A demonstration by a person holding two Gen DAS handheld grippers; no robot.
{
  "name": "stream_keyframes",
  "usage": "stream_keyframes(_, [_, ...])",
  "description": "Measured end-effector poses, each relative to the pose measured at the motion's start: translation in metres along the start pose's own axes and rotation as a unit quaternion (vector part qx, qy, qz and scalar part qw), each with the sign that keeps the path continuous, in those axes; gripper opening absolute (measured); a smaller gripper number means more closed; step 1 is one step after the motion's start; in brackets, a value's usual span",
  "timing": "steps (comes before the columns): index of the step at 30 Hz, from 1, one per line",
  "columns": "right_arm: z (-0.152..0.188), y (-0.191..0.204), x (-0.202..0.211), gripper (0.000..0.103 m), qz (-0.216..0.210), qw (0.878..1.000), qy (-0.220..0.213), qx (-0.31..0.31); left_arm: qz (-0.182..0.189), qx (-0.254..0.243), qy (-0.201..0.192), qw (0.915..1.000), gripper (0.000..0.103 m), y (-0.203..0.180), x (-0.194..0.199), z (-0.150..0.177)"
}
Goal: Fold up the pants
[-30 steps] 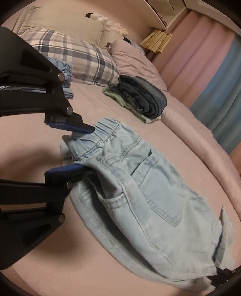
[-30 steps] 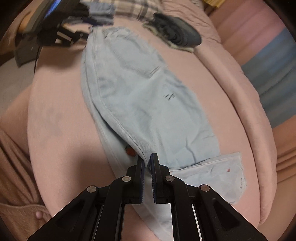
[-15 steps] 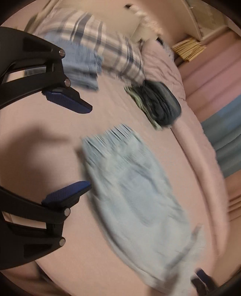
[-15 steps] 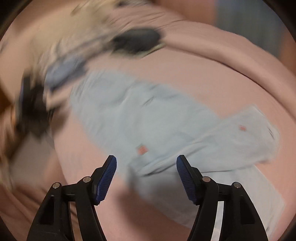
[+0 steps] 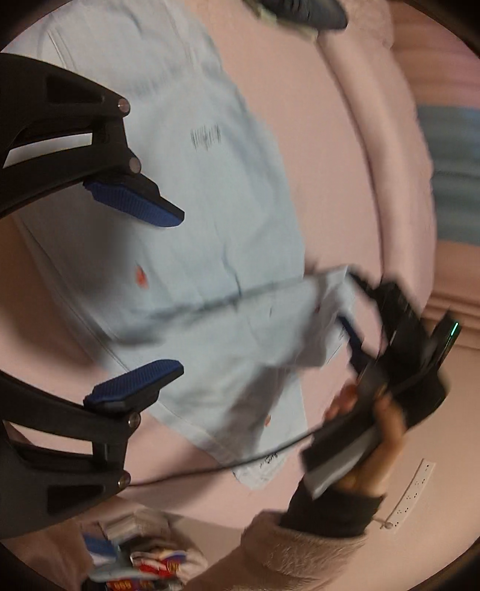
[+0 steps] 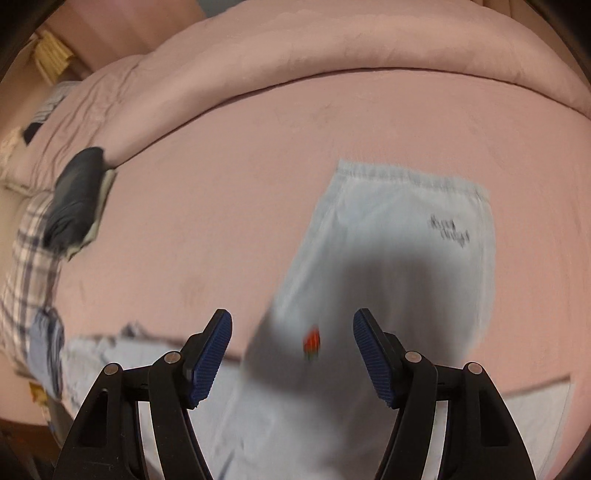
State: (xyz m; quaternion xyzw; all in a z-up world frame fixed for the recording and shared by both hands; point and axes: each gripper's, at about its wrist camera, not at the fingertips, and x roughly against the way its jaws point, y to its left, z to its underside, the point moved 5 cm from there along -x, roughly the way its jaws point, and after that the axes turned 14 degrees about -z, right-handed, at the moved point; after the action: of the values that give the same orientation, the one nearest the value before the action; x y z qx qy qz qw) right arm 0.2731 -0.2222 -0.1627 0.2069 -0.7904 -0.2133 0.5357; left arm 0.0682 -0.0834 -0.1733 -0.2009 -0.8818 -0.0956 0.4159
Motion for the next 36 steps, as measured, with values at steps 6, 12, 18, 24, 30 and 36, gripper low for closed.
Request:
stream_keyframes(6, [-0.009,-0.006,-0.043,0.068,0.072,0.996,0.042,0.000,-0.028,-0.043,0.049,0.9975,0.038,-0.026,-0.039,0.002])
stream_keyframes(12, [-0.006,-0.017,-0.042,0.006,0.064,0.998,0.024,0.008,-0.024,-0.062,0.042,0.9969,0.006,-0.042,-0.036,-0.002])
stream_keyframes(18, [0.021,-0.030,0.066,0.005,-0.054,0.993,-0.107,-0.022,-0.015,-0.084,0.012,0.9963,0.005,-0.064,-0.017,-0.010])
stream_keyframes(24, [0.104,-0.075,0.170,0.005,-0.126,0.962,-0.225,-0.089,-0.022,-0.100,-0.008,0.9947,0.005,-0.068,-0.001,-0.011])
stream_keyframes(30, [0.197,-0.138,0.147,0.005,-0.121,0.948,-0.225,-0.188,-0.040,-0.140,0.009,0.9893,0.005,-0.055,-0.004,0.002])
stream_keyframes(36, [0.216,-0.161,0.116,0.023,-0.193,0.911,-0.235,-0.279,-0.075,-0.177,0.026,0.9810,0.008,-0.059,-0.023,0.013])
